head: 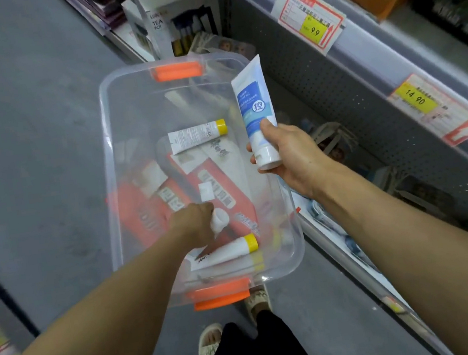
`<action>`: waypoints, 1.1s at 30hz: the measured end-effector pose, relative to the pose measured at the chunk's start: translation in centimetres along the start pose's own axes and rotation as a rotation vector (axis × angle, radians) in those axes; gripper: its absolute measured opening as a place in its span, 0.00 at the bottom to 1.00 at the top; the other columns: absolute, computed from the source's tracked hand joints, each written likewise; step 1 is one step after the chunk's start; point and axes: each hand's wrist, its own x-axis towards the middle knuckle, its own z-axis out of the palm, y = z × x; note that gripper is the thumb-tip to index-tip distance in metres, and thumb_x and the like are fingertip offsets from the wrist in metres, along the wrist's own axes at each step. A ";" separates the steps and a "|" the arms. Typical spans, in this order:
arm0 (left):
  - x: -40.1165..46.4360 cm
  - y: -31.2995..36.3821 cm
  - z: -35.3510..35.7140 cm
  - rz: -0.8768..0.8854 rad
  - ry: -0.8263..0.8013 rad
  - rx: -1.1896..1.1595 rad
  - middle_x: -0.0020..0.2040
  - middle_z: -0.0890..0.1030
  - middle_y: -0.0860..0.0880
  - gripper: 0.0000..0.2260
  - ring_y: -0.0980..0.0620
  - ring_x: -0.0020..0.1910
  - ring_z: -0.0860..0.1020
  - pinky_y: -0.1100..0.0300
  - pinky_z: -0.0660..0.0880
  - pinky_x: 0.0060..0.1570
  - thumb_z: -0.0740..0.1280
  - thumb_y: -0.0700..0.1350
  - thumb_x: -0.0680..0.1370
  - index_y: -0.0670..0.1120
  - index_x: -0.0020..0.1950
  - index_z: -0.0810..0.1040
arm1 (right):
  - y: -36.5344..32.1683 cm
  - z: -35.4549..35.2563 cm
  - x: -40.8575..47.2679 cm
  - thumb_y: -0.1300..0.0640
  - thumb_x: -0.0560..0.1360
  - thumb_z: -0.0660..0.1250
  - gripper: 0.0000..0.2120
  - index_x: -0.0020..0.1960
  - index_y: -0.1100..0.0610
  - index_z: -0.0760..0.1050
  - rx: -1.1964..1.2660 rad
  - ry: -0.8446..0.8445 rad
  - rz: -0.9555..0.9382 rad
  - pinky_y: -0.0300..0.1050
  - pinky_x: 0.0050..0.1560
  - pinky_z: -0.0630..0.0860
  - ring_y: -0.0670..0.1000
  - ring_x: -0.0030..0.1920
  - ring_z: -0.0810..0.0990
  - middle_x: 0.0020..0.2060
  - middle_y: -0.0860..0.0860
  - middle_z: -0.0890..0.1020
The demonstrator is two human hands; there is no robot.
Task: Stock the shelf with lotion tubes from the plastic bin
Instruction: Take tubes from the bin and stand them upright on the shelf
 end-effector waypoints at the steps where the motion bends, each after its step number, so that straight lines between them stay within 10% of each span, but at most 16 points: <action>1: -0.6 -0.2 -0.9 -0.006 0.014 -0.072 0.57 0.78 0.43 0.19 0.42 0.55 0.77 0.52 0.74 0.51 0.68 0.47 0.72 0.46 0.61 0.69 | -0.1 0.3 -0.2 0.53 0.81 0.55 0.17 0.65 0.61 0.69 -0.005 0.006 0.006 0.33 0.25 0.71 0.48 0.34 0.74 0.39 0.53 0.76; 10: -7.1 -0.6 -11.1 -0.056 0.136 -1.251 0.41 0.78 0.46 0.15 0.49 0.36 0.79 0.56 0.76 0.40 0.75 0.43 0.69 0.48 0.45 0.68 | -3.9 2.5 -3.7 0.51 0.81 0.56 0.19 0.66 0.61 0.69 -0.080 0.042 -0.019 0.39 0.29 0.71 0.49 0.37 0.74 0.47 0.56 0.77; 12: -8.5 -0.1 -13.5 -0.070 0.176 -1.321 0.44 0.77 0.48 0.12 0.47 0.37 0.80 0.55 0.77 0.43 0.69 0.51 0.74 0.48 0.41 0.67 | -5.2 2.7 -5.0 0.51 0.81 0.56 0.18 0.65 0.61 0.69 -0.090 0.053 -0.041 0.39 0.29 0.70 0.50 0.37 0.74 0.48 0.57 0.77; 16: -11.6 0.8 -17.2 -0.053 0.364 -1.292 0.48 0.73 0.44 0.11 0.45 0.38 0.73 0.59 0.70 0.35 0.61 0.35 0.76 0.47 0.37 0.67 | -8.1 3.1 -8.0 0.52 0.80 0.57 0.17 0.63 0.60 0.70 -0.081 0.075 -0.080 0.40 0.31 0.70 0.50 0.36 0.75 0.45 0.56 0.77; 18: -13.5 1.0 -18.9 -0.043 0.406 -1.289 0.53 0.73 0.43 0.09 0.46 0.44 0.73 0.59 0.69 0.38 0.63 0.34 0.74 0.49 0.47 0.70 | -9.5 3.3 -9.7 0.52 0.80 0.57 0.15 0.62 0.60 0.71 -0.067 0.082 -0.104 0.40 0.31 0.70 0.50 0.36 0.75 0.42 0.55 0.77; 22: -17.1 0.7 -21.7 -0.015 0.431 -1.318 0.68 0.64 0.48 0.38 0.49 0.60 0.71 0.59 0.67 0.52 0.70 0.38 0.68 0.52 0.73 0.55 | -11.9 4.0 -13.2 0.54 0.81 0.56 0.13 0.59 0.60 0.71 -0.016 0.098 -0.159 0.35 0.24 0.69 0.49 0.33 0.75 0.40 0.55 0.78; 27: -21.6 1.9 -25.1 0.067 0.393 -1.631 0.46 0.82 0.43 0.17 0.52 0.33 0.81 0.62 0.75 0.35 0.64 0.31 0.75 0.33 0.64 0.71 | -14.4 4.5 -17.6 0.57 0.81 0.54 0.08 0.54 0.57 0.71 0.331 -0.030 -0.124 0.41 0.31 0.76 0.50 0.32 0.79 0.40 0.56 0.79; 33: -27.0 3.7 -28.8 0.291 0.266 -1.819 0.43 0.75 0.45 0.12 0.48 0.38 0.75 0.45 0.78 0.43 0.59 0.33 0.77 0.39 0.60 0.72 | -16.8 4.0 -23.4 0.71 0.76 0.59 0.07 0.46 0.62 0.72 0.446 -0.051 -0.253 0.42 0.31 0.80 0.52 0.32 0.79 0.36 0.57 0.79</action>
